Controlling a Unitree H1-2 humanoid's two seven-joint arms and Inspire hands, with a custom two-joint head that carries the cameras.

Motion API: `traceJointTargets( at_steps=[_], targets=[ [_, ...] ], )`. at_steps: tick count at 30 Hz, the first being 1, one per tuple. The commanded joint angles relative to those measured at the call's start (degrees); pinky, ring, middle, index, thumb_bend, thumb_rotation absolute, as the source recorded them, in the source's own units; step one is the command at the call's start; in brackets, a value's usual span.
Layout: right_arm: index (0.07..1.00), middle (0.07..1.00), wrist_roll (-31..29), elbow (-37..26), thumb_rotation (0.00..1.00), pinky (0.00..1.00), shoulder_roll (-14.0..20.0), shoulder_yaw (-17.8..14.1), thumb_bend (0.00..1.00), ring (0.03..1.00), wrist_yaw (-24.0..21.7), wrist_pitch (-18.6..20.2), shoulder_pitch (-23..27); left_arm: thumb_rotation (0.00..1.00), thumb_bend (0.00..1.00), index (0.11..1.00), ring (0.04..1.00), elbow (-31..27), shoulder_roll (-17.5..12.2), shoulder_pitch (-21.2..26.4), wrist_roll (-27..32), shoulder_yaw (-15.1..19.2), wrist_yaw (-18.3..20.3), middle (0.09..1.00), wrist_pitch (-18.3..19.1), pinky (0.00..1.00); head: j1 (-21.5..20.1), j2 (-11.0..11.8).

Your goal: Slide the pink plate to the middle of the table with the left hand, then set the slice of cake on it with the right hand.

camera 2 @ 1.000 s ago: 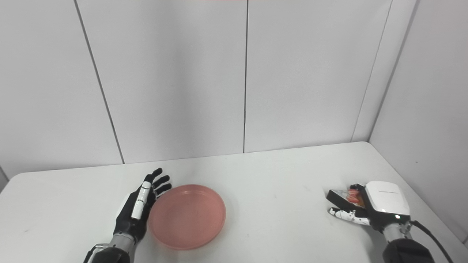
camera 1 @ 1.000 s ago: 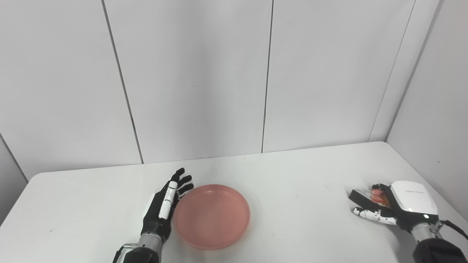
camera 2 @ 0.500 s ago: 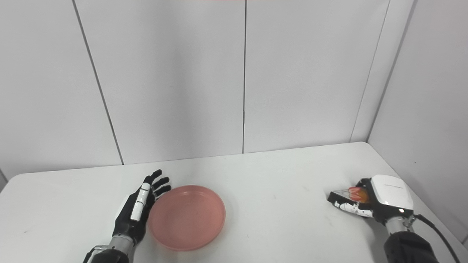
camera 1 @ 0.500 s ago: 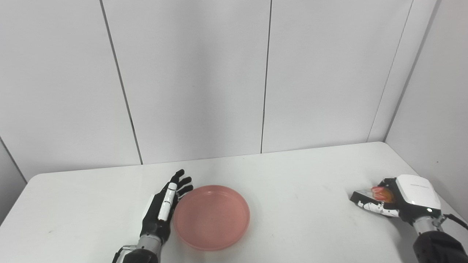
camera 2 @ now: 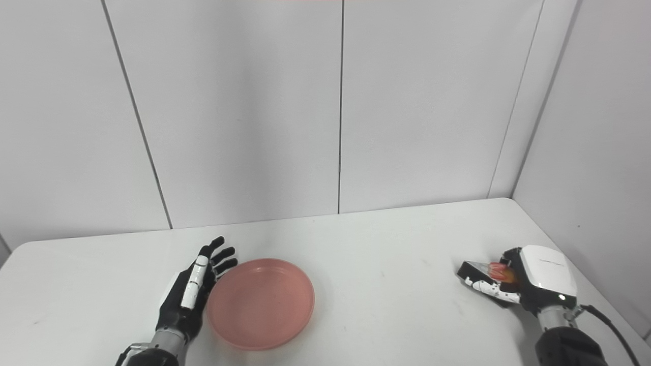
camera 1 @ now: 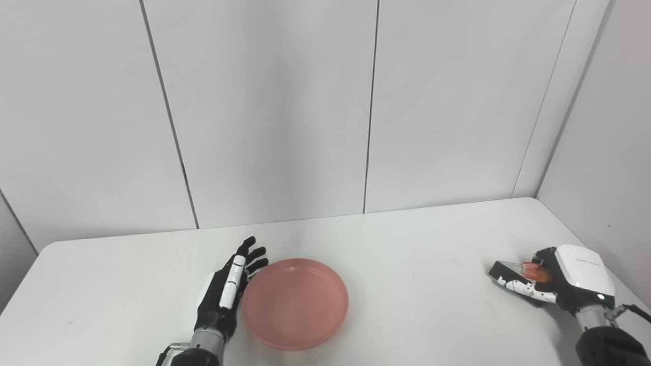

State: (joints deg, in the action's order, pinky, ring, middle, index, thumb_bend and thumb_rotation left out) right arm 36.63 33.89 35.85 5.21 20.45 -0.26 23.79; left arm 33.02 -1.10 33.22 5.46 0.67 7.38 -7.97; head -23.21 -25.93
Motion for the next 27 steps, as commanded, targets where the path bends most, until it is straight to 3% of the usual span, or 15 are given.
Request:
traceJointTargets(
  at_steps=[1,6,8,12,17,27],
  targets=[
    [0.244,0.212,-1.4,-2.1,0.67,0.1,0.7,-0.2,0.52,0.153,-1.3,-1.6,-0.9,0.92,0.62,0.881,0.831,-0.5,0.0,0.5,-0.6,-0.3,-0.1,0.857,-0.2,0.77,0.2,0.0],
    [0.246,0.217,-2.0,-6.0,0.69,0.11,1.0,-0.3,0.54,0.157,-0.7,-2.6,-1.1,0.92,0.62,0.884,0.829,-0.8,0.3,0.5,-0.8,-0.3,-0.4,0.855,0.0,0.77,1.4,-0.1],
    [0.254,0.219,-1.4,-8.3,0.63,0.11,1.2,-0.2,0.54,0.158,0.0,-3.3,-1.3,0.93,0.61,0.879,0.834,-1.3,0.5,0.4,-1.0,-0.4,-0.6,0.858,0.1,0.77,2.0,-0.1],
    [0.282,0.226,0.6,-17.5,0.62,0.11,1.6,-0.5,0.56,0.163,-2.6,-0.5,-1.2,0.94,0.61,0.878,0.833,-1.7,0.9,0.3,-1.5,-0.7,-1.3,0.857,0.4,0.78,3.1,-0.2],
    [0.258,0.217,0.1,-25.4,0.6,0.1,1.9,-2.0,0.53,0.151,-5.1,-2.3,0.2,0.94,0.61,0.881,0.823,-2.7,1.6,0.0,-2.6,-1.0,-2.6,0.855,1.2,0.77,5.7,-0.2],
    [0.236,0.207,-1.4,-28.2,0.6,0.1,1.4,-3.7,0.51,0.141,-5.9,-8.3,4.9,0.91,0.61,0.865,0.801,-1.9,3.1,0.2,-4.3,-1.7,-4.9,0.832,0.4,0.74,11.7,0.0]
  ],
)
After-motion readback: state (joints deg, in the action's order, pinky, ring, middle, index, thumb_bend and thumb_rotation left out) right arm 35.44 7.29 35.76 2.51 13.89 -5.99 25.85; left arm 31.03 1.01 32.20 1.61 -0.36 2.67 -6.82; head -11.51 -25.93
